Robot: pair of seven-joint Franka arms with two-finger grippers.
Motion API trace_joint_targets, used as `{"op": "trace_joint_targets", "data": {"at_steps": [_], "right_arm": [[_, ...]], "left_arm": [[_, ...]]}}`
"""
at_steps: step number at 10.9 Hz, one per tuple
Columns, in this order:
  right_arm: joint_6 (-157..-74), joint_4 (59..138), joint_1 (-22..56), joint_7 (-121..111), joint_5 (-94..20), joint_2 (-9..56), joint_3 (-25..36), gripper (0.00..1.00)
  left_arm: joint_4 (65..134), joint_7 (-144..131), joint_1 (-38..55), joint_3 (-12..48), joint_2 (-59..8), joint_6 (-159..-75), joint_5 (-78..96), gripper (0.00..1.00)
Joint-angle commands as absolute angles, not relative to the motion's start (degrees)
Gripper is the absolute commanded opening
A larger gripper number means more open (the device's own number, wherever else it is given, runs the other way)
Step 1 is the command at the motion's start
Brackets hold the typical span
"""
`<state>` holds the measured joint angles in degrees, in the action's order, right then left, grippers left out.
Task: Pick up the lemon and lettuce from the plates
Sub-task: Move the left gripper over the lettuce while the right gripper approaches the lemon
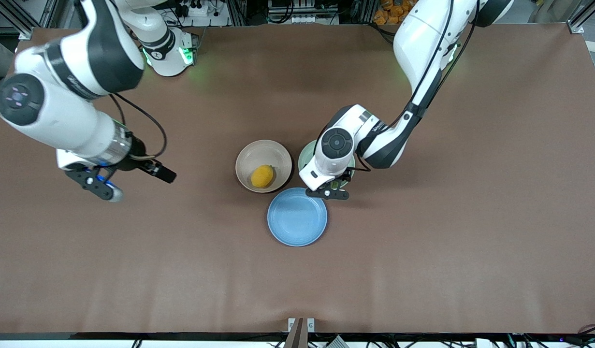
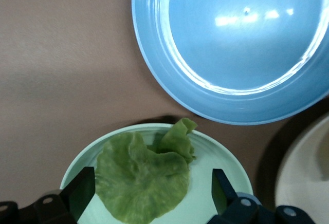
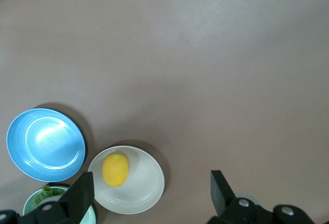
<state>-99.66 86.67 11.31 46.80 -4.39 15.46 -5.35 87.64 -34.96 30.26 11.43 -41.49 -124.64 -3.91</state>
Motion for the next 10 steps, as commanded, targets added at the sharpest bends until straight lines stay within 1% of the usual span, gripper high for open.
{"op": "trace_joint_targets", "data": {"at_steps": [1,3,6,8,10], "right_arm": [[-104.04,86.40,15.72,54.81,-4.75,18.97,-5.01,1.00],[-106.60,86.40,17.83,59.22,-4.57,21.26,-5.01,1.00],[-107.22,86.31,20.47,62.83,-4.48,23.90,-5.01,1.00],[-109.33,86.40,21.88,67.64,-4.31,25.56,-5.01,1.00],[-110.39,86.48,23.55,70.39,-4.04,27.33,-4.92,1.00]], "left_arm": [[86.75,-37.61,31.55,10.90,-43.24,-125.07,-5.80,1.00],[87.10,-39.46,31.82,10.81,-43.59,-124.98,-5.98,1.00],[86.93,-40.25,32.43,10.72,-45.52,-124.98,-6.24,1.00],[86.57,-42.18,32.70,10.81,-46.05,-124.98,-6.07,0.95],[86.57,-42.80,32.70,10.81,-46.40,-124.98,-6.06,0.94]]}}
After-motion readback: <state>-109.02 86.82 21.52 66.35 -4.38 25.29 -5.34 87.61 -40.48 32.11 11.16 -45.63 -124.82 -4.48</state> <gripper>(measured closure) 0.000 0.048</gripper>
